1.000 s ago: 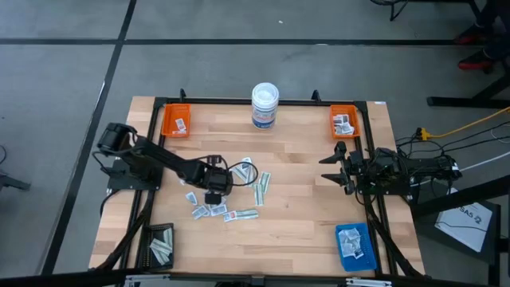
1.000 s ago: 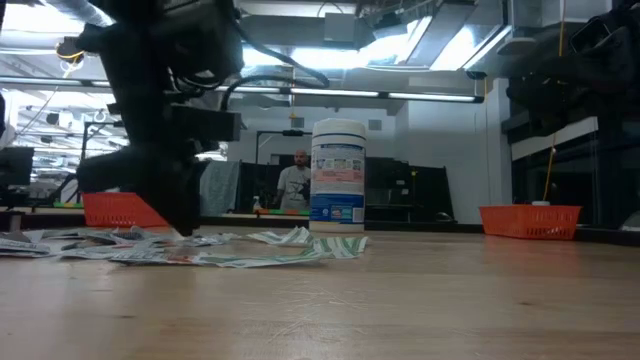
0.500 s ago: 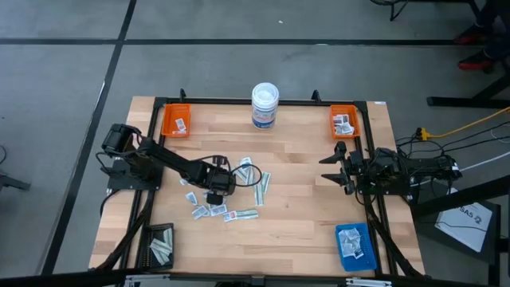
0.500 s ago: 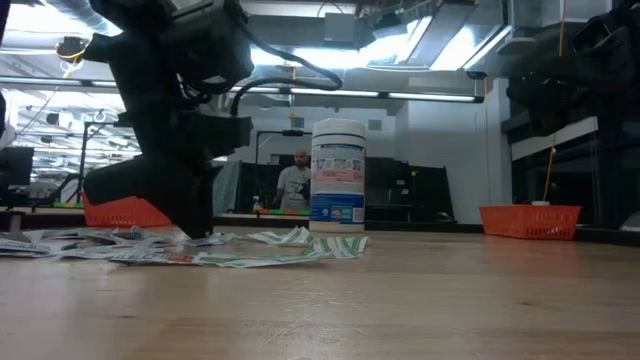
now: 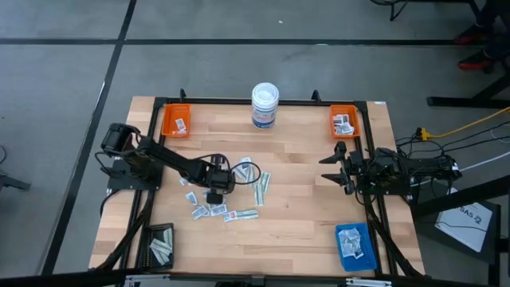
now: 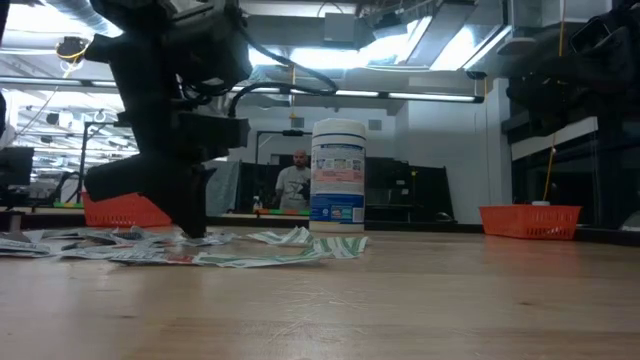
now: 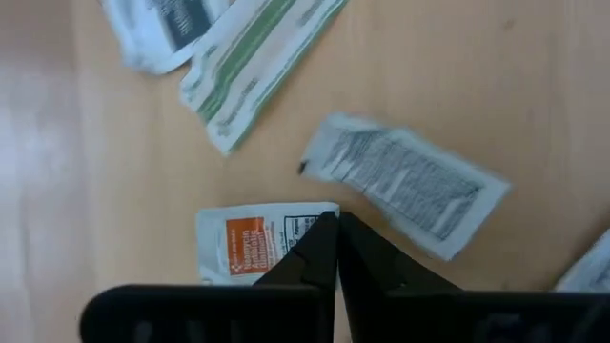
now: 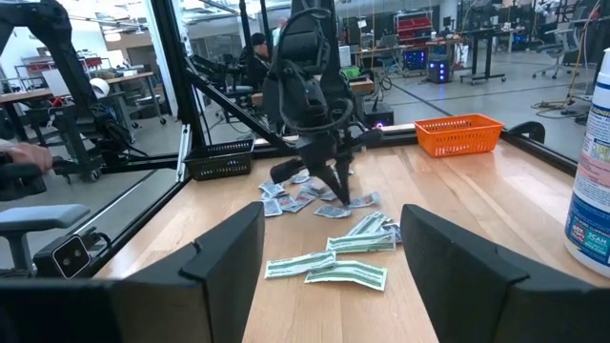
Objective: Pick & Place First Aid Supplies
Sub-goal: Put the orange ointment pack into the left orange bin
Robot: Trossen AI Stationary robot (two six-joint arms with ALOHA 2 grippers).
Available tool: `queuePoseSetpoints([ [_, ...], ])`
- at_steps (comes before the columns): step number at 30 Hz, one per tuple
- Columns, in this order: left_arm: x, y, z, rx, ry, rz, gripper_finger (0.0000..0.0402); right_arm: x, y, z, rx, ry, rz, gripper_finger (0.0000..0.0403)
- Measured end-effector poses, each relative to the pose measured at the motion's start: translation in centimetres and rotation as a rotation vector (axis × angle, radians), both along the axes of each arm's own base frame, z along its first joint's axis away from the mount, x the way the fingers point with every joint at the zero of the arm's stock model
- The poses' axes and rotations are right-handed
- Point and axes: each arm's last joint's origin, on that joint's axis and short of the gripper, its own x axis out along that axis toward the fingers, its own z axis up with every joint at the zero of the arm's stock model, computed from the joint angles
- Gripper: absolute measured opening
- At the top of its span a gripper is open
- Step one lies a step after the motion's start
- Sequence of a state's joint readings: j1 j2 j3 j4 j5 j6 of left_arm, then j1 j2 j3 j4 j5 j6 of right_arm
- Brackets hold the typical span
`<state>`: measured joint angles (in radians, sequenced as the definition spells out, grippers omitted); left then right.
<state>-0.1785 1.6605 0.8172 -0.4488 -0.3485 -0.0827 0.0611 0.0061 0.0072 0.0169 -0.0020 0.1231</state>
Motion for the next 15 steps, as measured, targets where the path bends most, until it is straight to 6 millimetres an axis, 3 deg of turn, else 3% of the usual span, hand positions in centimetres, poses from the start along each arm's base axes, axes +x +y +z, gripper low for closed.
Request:
queuePoseSetpoints([
  [15,-0.6,1.1,4.4,0.034,-0.187,0.053,0.0002,0.0,0.0,0.0,0.0,0.0,0.0,0.0245],
])
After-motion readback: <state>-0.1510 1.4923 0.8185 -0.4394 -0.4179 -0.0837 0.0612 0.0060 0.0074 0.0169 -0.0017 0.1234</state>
